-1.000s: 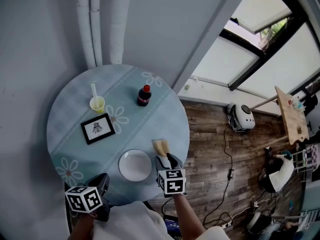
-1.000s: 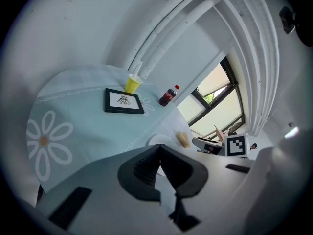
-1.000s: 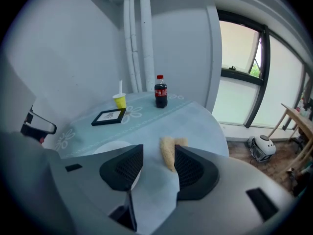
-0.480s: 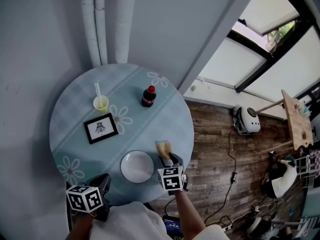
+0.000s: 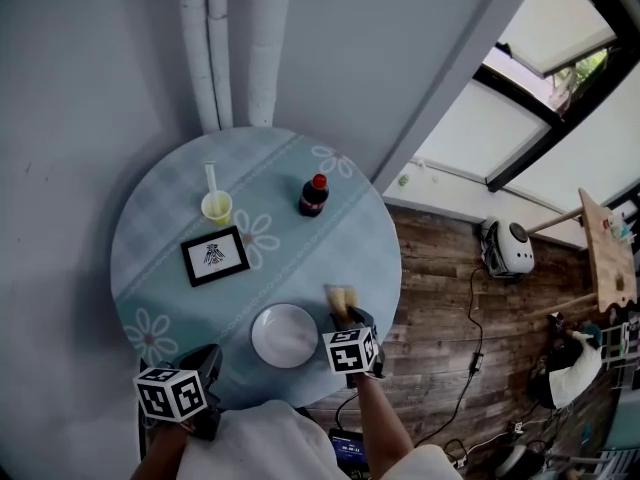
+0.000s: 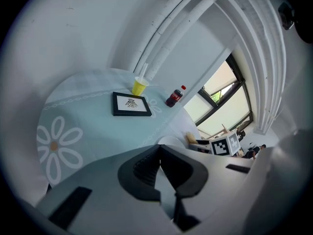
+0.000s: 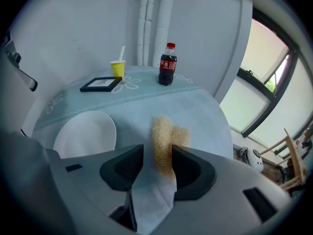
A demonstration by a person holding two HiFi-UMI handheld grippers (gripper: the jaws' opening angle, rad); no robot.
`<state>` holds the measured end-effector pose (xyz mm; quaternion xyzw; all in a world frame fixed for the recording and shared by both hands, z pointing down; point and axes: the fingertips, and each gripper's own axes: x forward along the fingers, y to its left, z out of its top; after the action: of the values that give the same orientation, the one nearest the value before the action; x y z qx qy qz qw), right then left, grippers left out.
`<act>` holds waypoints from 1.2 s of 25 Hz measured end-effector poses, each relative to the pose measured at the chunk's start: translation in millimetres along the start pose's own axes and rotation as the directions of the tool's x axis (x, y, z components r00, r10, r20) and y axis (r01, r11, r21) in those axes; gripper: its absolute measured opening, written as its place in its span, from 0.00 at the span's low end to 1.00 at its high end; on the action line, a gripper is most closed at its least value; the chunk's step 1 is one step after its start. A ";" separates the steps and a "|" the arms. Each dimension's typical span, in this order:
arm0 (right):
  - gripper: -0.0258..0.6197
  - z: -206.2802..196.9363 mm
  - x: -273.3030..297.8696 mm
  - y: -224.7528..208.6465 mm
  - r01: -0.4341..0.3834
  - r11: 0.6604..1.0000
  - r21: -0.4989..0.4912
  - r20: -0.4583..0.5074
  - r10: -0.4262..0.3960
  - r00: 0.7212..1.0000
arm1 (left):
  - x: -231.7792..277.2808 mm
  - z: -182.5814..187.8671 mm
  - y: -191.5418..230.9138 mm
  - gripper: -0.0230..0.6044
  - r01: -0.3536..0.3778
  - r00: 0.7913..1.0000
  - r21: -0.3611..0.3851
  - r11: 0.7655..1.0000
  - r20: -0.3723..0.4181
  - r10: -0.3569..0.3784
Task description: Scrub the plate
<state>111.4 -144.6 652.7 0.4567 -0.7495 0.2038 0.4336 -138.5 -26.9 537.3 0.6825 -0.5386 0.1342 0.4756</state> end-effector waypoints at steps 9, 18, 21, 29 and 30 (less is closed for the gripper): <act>0.19 -2.0 4.0 -13.4 0.058 0.998 0.022 0.018 -0.058 0.998 | 0.7 -6.7 1.1 0.05 -0.003 1.000 -0.025 1.000 -0.012 0.003; 0.15 -2.4 6.9 -15.3 0.113 0.993 0.042 0.045 -0.115 0.992 | 2.7 -9.8 -3.4 0.05 0.013 1.000 -0.016 1.000 -0.018 -0.013; 0.15 -2.5 6.0 -15.5 0.118 0.991 0.061 0.057 -0.121 0.991 | 1.6 -11.0 -5.6 0.05 0.015 1.000 -0.016 1.000 -0.018 -0.015; 0.14 7.6 -13.7 -22.5 0.159 0.981 0.110 0.127 -0.173 0.977 | -1.6 -11.4 -2.9 0.05 0.019 1.000 -0.055 0.998 -0.004 -0.019; 0.14 9.9 -18.1 -22.9 0.162 0.980 0.115 0.141 -0.178 0.974 | -1.5 -11.8 -3.4 0.05 0.023 1.000 -0.057 0.998 -0.004 -0.023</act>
<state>130.3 -153.7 630.1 0.5551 -0.7266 0.1695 0.3676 -132.2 -16.6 540.6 0.6746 -0.5331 0.1149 0.4974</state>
